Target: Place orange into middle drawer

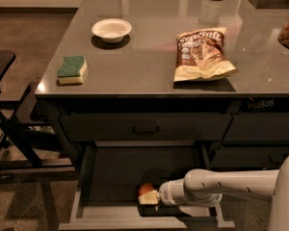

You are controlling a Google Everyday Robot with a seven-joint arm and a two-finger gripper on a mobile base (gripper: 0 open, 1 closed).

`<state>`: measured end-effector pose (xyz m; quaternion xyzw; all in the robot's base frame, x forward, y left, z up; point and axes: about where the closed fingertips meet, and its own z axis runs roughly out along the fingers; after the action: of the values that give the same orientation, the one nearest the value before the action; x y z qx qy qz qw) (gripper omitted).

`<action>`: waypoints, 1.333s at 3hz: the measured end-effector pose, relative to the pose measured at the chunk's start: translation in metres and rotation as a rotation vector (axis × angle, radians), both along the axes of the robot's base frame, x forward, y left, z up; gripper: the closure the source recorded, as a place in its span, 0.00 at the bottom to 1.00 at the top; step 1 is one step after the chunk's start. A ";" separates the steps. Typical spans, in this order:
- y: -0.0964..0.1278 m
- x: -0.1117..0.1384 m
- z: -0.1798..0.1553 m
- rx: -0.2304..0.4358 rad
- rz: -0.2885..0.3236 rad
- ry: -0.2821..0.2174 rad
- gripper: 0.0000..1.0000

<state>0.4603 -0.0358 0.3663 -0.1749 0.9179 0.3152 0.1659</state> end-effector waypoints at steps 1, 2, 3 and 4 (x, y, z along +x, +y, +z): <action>0.000 0.000 0.000 0.000 0.000 0.000 0.58; 0.000 0.000 0.000 0.000 0.000 0.000 0.34; 0.000 0.000 0.000 0.000 0.000 0.000 0.11; 0.000 0.000 0.000 0.000 0.000 0.000 0.00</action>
Offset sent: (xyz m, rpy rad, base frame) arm 0.0000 0.0000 0.0000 0.0000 0.0000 0.0000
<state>0.4602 -0.0356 0.3663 -0.1750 0.9178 0.3153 0.1658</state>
